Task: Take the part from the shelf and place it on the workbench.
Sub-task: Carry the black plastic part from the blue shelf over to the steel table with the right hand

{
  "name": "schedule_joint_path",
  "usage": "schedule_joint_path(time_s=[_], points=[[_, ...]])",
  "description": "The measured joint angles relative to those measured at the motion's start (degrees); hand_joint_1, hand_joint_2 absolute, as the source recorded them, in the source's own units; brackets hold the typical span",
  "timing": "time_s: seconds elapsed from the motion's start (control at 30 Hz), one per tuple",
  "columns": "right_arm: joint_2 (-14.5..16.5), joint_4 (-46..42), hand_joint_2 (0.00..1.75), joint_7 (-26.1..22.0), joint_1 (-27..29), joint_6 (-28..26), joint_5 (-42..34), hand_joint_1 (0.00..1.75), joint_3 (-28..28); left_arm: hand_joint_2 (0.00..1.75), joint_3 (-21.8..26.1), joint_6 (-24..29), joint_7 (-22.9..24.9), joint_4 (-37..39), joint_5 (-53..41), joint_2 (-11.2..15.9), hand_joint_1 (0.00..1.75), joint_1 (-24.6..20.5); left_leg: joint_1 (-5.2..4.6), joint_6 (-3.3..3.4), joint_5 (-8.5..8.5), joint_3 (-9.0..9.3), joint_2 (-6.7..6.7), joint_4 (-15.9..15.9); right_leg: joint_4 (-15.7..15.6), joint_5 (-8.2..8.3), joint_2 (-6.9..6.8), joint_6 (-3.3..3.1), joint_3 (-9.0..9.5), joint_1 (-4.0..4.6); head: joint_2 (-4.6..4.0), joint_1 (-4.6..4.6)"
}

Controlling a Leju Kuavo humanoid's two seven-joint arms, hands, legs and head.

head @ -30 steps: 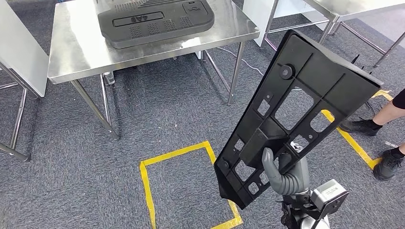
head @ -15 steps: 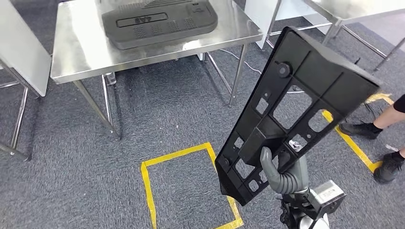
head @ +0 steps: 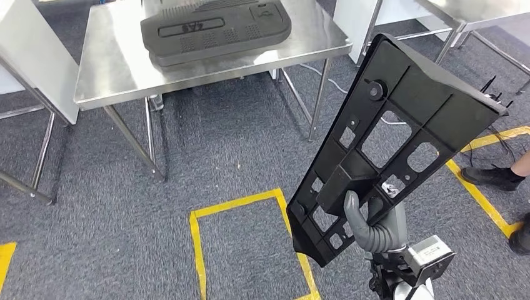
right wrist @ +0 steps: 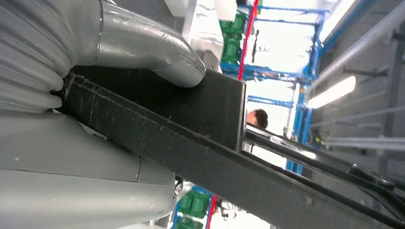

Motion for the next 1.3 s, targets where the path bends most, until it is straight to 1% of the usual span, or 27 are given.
schedule_joint_path(time_s=[0.07, 0.1, 0.13, 0.17, 0.23, 0.27, 0.3, 0.33, 0.43, 0.5, 0.6, 0.63, 0.67, 0.7, 0.73, 0.77, 0.8, 0.83, 0.9, 0.97, 1.0, 1.07, 1.13, 1.17, 1.2, 1.27, 1.3], points=[[0.03, 0.02, 1.75, 0.0, 0.02, 0.01, 0.12, 1.75, 0.01, 1.75, 0.0, 0.04, 0.02, 0.01, -0.01, -0.03, 0.0, 0.04, 0.02, -0.22, -3.12, -4.08, 0.65, 7.86, 0.01, -0.46, -0.18, -0.68, 0.55, 0.22, 0.0, -0.19], [0.04, 0.03, 1.75, 0.01, 0.03, 0.01, 0.2, 1.75, 0.01, 1.75, 0.0, 0.06, 0.05, 0.01, -0.01, -0.05, 0.0, 0.1, 0.03, -0.24, -3.96, -6.12, 0.77, 11.24, 0.01, -0.71, -0.22, -0.91, 0.85, 0.34, 0.0, -0.16], [0.06, 0.04, 1.75, 0.01, 0.04, 0.01, 0.26, 1.75, 0.02, 1.75, 0.0, 0.08, 0.09, 0.01, -0.02, -0.05, 0.0, 0.18, 0.03, -0.2, -3.65, -7.25, 0.83, 12.62, 0.01, -1.01, -0.22, -1.03, 1.2, 0.42, 0.0, -0.18], [0.09, 0.05, 1.75, 0.01, 0.05, 0.01, 0.3, 1.75, 0.03, 1.75, 0.0, 0.12, 0.13, 0.01, -0.02, -0.04, 0.0, 0.26, 0.03, -0.09, -2.27, -7.35, 0.87, 11.92, 0.02, -1.36, -0.2, -1.03, 1.67, 0.46, 0.0, -0.18], [0.16, 0.07, 1.75, 0.01, 0.06, 0.01, 0.32, 1.75, 0.04, 1.75, 0.0, 0.21, 0.17, 0.01, -0.02, 0.0, 0.0, 0.35, 0.02, 0.3, 2.38, -4.4, 1.08, 4.7, -0.01, -2.23, -0.17, -0.69, 2.67, 0.45, 0.0, -0.2], [0.19, 0.08, 1.75, 0.01, 0.03, 0.01, 0.32, 1.75, 0.04, 1.75, 0.0, 0.23, 0.18, 0.02, -0.02, 0.01, 0.0, 0.34, -0.09, 0.46, 3.71, -2.64, 1.2, 1.04, -0.01, -2.7, -0.19, -0.39, 3.01, 0.64, 0.0, -0.22], [0.21, 0.08, 1.75, 0.01, 0.01, 0.01, 0.35, 1.75, 0.04, 1.75, -0.01, 0.25, 0.19, 0.02, -0.02, 0.02, 0.0, 0.31, -0.21, 0.64, 4.29, -1.42, 1.28, -1.42, -0.12, -3.08, -0.22, -0.07, 3.23, 0.79, 0.0, -0.23], [0.21, 0.09, 1.75, 0.01, -0.02, -0.01, 0.39, 1.75, 0.05, 1.75, -0.01, 0.25, 0.2, 0.03, -0.02, 0.01, 0.0, 0.28, -0.35, 0.84, 4.04, -0.89, 1.27, -2.53, -0.21, -3.3, -0.27, 0.3, 3.52, 0.93, 0.0, -0.23], [0.27, 0.14, 1.75, 0.01, -0.05, -0.06, 0.52, 1.75, 0.16, 1.75, 0.0, 0.25, 0.24, 0.02, -0.03, 0.0, 0.0, 0.28, -0.42, 1.86, 3.24, -0.42, 0.87, -3.01, 0.02, -3.59, -0.31, 1.26, 4.38, 0.98, 0.0, -0.19], [0.3, 0.18, 1.75, 0.01, -0.14, -0.08, 0.62, 1.75, 0.25, 1.75, 0.0, 0.28, 0.26, 0.01, -0.05, 0.01, 0.0, 0.32, -0.28, 2.64, 2.97, 0.23, 0.61, -3.28, 3.73, -4.79, -0.23, 1.34, 2.14, 0.95, 0.0, -0.07], [0.28, 0.23, 1.75, 0.01, -0.15, -0.1, 0.69, 1.75, 0.28, 1.75, 0.0, 0.38, 0.26, 0.01, -0.08, 0.02, 0.0, 0.33, -0.42, 3.29, 2.27, 0.67, 0.22, -3.34, 14.96, -8.19, -0.12, 0.92, -5.6, 1.01, 0.0, 0.1], [0.29, 0.27, 1.75, 0.01, -0.09, -0.1, 0.69, 1.75, 0.29, 1.75, 0.0, 0.38, 0.26, 0.01, -0.08, 0.02, 0.0, 0.36, -0.49, 3.35, 1.96, 0.98, 0.07, -3.34, 16.77, -8.41, -0.11, 1.07, -7.43, 1.02, 0.0, 0.1], [0.29, 0.31, 1.75, 0.01, -0.04, -0.1, 0.69, 1.75, 0.3, 1.75, 0.0, 0.37, 0.26, 0.01, -0.09, 0.01, 0.0, 0.4, -0.54, 3.35, 1.63, 1.44, -0.05, -3.34, 16.45, -7.59, -0.11, 1.45, -8.16, 1.04, 0.0, 0.12], [0.29, 0.33, 1.75, 0.01, -0.02, -0.1, 0.69, 1.75, 0.31, 1.75, 0.0, 0.37, 0.26, 0.01, -0.09, -0.04, 0.0, 0.44, -0.57, 3.29, 1.24, 2.05, -0.19, -3.34, 13.84, -5.65, -0.11, 1.98, -7.75, 1.08, 0.0, 0.12], [0.29, 0.35, 1.75, 0.01, -0.02, -0.1, 0.69, 1.75, 0.31, 1.75, 0.0, 0.36, 0.26, 0.02, -0.09, -0.1, 0.0, 0.47, -0.58, 3.19, 0.81, 2.65, -0.3, -3.36, 9.66, -3.0, -0.12, 2.42, -6.56, 1.16, 0.0, 0.17], [0.28, 0.36, 1.75, 0.01, -0.02, -0.1, 0.71, 1.75, 0.32, 1.75, 0.0, 0.36, 0.27, 0.03, -0.09, -0.19, 0.0, 0.46, -0.63, 3.01, 0.41, 3.21, -0.4, -3.36, 5.79, -0.81, -0.13, 2.39, -5.46, 1.31, 0.0, 0.19], [0.28, 0.36, 1.75, 0.01, -0.05, -0.11, 0.77, 1.75, 0.34, 1.75, 0.0, 0.36, 0.27, 0.04, -0.09, -0.27, 0.0, 0.43, -0.67, 2.77, 0.06, 3.53, -0.48, -3.43, 2.76, 0.58, -0.13, 1.93, -4.58, 1.54, 0.0, 0.22], [0.28, 0.36, 1.75, 0.0, -0.07, -0.14, 0.88, 1.75, 0.37, 1.75, 0.0, 0.37, 0.3, 0.04, -0.09, -0.31, 0.0, 0.4, -0.72, 2.46, -0.17, 3.67, -0.51, -3.55, 1.13, 1.29, -0.12, 1.25, -4.06, 1.79, 0.0, 0.23], [0.29, 0.36, 1.75, -0.02, -0.07, -0.22, 1.17, 1.75, 0.42, 1.75, 0.0, 0.38, 0.33, 0.04, -0.13, -0.33, 0.0, 0.41, -0.8, 1.85, -0.24, 3.92, -0.44, -3.53, 0.54, 1.34, -0.04, -0.07, -3.64, 1.9, 0.0, 0.18], [0.32, 0.35, 1.75, -0.09, -0.02, -0.36, 1.42, 1.75, 0.42, 1.75, 0.0, 0.38, 0.35, 0.02, -0.17, -0.29, 0.0, 0.46, -0.78, 1.29, -0.76, 3.83, -0.07, -2.1, 0.07, 1.6, 0.02, -0.7, -2.35, 1.36, 0.0, 0.14], [0.35, 0.35, 1.75, -0.14, -0.03, -0.43, 1.51, 1.75, 0.42, 1.75, 0.0, 0.38, 0.35, 0.02, -0.17, -0.28, 0.0, 0.43, -0.7, 1.02, -1.46, 3.03, 0.14, -0.22, -0.09, 1.47, 0.02, -1.0, -1.5, 1.1, 0.0, 0.09], [0.43, 0.35, 1.75, -0.2, -0.1, -0.56, 1.61, 1.75, 0.42, 1.75, -0.01, 0.38, 0.37, 0.02, -0.19, -0.3, 0.0, 0.4, -0.44, 0.51, -3.79, -0.7, 0.52, 6.29, -0.19, 0.92, -0.05, -1.52, -0.55, 0.99, 0.0, 0.02], [0.48, 0.36, 1.75, -0.22, -0.05, -0.62, 1.74, 1.75, 0.42, 1.75, -0.01, 0.38, 0.44, 0.03, -0.21, -0.33, 0.0, 0.48, -0.1, 0.07, -5.62, -4.79, 0.7, 11.6, -0.19, 0.21, 0.01, -1.6, 0.25, 0.97, 0.0, -0.01], [0.48, 0.37, 1.75, -0.23, 0.0, -0.64, 1.81, 1.75, 0.42, 1.75, -0.01, 0.38, 0.49, 0.03, -0.22, -0.32, 0.0, 0.54, 0.04, -0.11, -5.35, -5.77, 0.76, 11.93, -0.19, -0.19, 0.08, -1.49, 0.75, 0.92, 0.0, -0.02], [0.48, 0.37, 1.75, -0.23, 0.04, -0.67, 1.94, 1.75, 0.42, 1.75, 0.0, 0.38, 0.58, 0.03, -0.23, -0.29, 0.0, 0.57, 0.19, -0.25, -3.82, -5.67, 0.82, 10.07, -0.19, -0.67, 0.15, -1.33, 1.43, 0.82, 0.0, -0.03], [0.49, 0.37, 1.75, -0.26, 0.07, -0.78, 2.32, 1.75, 0.45, 1.75, 0.0, 0.37, 0.72, 0.04, -0.25, -0.23, 0.0, 0.61, 0.37, -0.33, 1.4, -3.52, 1.03, 2.87, -0.15, -1.76, 0.22, -0.79, 2.89, 0.66, 0.0, -0.07], [0.5, 0.39, 1.75, -0.29, 0.07, -0.89, 2.55, 1.75, 0.49, 1.75, 0.0, 0.32, 0.78, 0.05, -0.27, -0.22, 0.0, 0.61, 0.33, -0.16, 2.81, -2.51, 1.16, -0.14, -0.14, -2.3, 0.22, -0.4, 3.41, 0.71, 0.0, -0.13]])
